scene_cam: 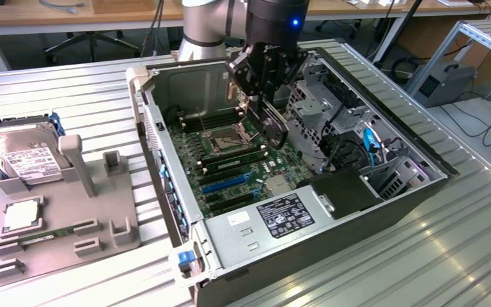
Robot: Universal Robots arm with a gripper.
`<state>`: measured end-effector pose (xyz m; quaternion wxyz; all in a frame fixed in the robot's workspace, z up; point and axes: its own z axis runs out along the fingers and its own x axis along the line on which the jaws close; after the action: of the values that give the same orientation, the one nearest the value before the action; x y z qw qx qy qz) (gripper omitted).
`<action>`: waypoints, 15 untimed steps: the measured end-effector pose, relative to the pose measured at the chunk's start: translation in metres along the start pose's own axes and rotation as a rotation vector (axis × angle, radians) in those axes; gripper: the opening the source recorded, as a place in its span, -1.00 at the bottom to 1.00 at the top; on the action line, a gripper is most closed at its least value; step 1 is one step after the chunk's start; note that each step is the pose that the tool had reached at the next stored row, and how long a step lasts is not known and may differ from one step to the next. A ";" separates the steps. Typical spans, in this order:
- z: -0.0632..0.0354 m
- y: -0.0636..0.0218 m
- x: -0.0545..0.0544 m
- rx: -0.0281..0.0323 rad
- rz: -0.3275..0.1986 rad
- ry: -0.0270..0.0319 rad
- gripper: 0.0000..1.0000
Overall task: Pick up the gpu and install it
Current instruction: 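Insert the gpu into the slot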
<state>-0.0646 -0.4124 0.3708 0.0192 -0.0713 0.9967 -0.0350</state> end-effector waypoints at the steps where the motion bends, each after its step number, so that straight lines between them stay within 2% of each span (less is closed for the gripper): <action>1: 0.0000 0.0000 0.000 -0.0001 -0.003 -0.0002 -0.47; 15: 0.0000 0.0000 0.000 -0.0013 -0.039 -0.0029 -0.47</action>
<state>-0.0646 -0.4124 0.3708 0.0199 -0.0908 0.9951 -0.0346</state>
